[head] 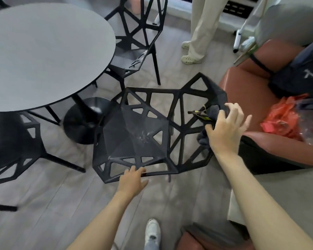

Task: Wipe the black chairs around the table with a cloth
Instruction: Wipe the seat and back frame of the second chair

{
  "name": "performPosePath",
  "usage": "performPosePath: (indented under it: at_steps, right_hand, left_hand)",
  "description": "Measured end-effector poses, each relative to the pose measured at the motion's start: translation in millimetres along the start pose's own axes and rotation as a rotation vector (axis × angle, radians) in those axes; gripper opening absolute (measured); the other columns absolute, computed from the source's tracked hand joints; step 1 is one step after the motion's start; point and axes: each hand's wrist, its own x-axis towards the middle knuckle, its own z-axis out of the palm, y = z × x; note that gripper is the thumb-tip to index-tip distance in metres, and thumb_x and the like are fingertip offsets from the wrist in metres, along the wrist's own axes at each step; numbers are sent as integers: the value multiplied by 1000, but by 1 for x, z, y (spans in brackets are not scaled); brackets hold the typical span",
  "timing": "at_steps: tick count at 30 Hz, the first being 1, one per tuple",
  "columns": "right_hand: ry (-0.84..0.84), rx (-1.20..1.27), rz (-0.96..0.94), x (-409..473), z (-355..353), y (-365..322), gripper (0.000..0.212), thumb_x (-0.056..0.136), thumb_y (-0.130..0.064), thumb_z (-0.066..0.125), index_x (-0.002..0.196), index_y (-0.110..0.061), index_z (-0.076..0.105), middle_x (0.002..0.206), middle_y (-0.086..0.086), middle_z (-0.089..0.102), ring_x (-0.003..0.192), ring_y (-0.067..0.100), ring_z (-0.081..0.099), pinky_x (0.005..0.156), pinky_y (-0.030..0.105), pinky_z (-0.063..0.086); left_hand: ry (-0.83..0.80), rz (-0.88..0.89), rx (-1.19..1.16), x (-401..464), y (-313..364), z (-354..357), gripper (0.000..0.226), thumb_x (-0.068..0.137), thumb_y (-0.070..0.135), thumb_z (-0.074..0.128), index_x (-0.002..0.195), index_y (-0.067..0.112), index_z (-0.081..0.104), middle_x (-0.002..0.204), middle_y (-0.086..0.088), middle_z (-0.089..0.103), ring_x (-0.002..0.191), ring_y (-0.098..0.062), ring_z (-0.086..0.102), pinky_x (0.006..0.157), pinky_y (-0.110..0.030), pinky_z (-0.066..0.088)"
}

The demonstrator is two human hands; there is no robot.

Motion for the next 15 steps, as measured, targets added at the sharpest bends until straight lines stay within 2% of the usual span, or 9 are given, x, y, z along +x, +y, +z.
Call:
performPosePath:
  at_steps: [2,3,4,5,6,7,8,11,15]
  right_hand:
    - [32,85,-125,-27,-6,-15,40,85,-25,69,119,-7,60,139,15,54,142,35,43,127,60,7]
    - [3,182,-148,-43,-7,-25,39,85,-22,71,120,-9,59,128,13,63,132,36,54,126,60,18]
    - [-37,276,-152,-59,-7,-37,38,85,-20,75,119,-11,58,114,12,70,119,37,63,120,58,34]
    - [-82,342,-154,-75,-4,-49,37,86,-18,77,117,-13,58,103,10,72,106,36,69,108,54,50]
    - [-127,381,-158,-92,2,-60,35,88,-18,77,116,-14,57,96,8,72,96,32,71,92,46,60]
    - [-170,405,-161,-108,10,-70,31,90,-19,75,115,-16,57,93,5,71,89,28,72,79,41,62]
    - [-209,422,-155,-123,23,-78,28,92,-19,73,113,-18,55,92,3,71,86,26,71,74,39,61]
    - [-294,462,-109,-164,74,-95,27,91,-15,70,110,-23,53,97,-2,67,92,24,67,75,43,60]
    - [-227,455,-84,-198,127,-107,35,84,-10,72,111,-23,54,102,-5,65,99,24,63,78,42,55]
  left_hand:
    - [-14,-17,-58,1,-16,-1,57,95,55,64,142,26,48,138,-4,54,126,-31,53,97,-44,50]
    - [-23,-41,-78,1,-25,-1,64,94,55,66,145,23,45,143,-5,53,130,-31,52,99,-44,50]
    - [-31,-65,-90,1,-36,-2,70,93,57,67,148,21,42,147,-6,51,134,-31,51,101,-44,49]
    - [-42,-85,-103,2,-47,-1,74,92,59,67,150,19,41,149,-6,51,135,-29,51,103,-42,48]
    - [-52,-91,-109,4,-60,-1,76,91,63,66,149,19,43,150,-5,52,135,-28,53,104,-41,48]
    - [-63,-87,-102,6,-72,0,76,90,67,65,146,19,47,148,-4,55,133,-27,55,104,-39,48]
    - [-72,-67,-81,9,-83,1,75,88,71,64,140,19,52,143,-2,58,128,-26,59,100,-38,49]
    - [-47,52,-9,17,-107,10,64,87,74,62,127,24,61,125,3,62,113,-22,63,87,-35,49]
    - [109,144,-33,19,-130,36,48,88,61,70,123,30,59,123,6,59,113,-21,62,91,-36,51]
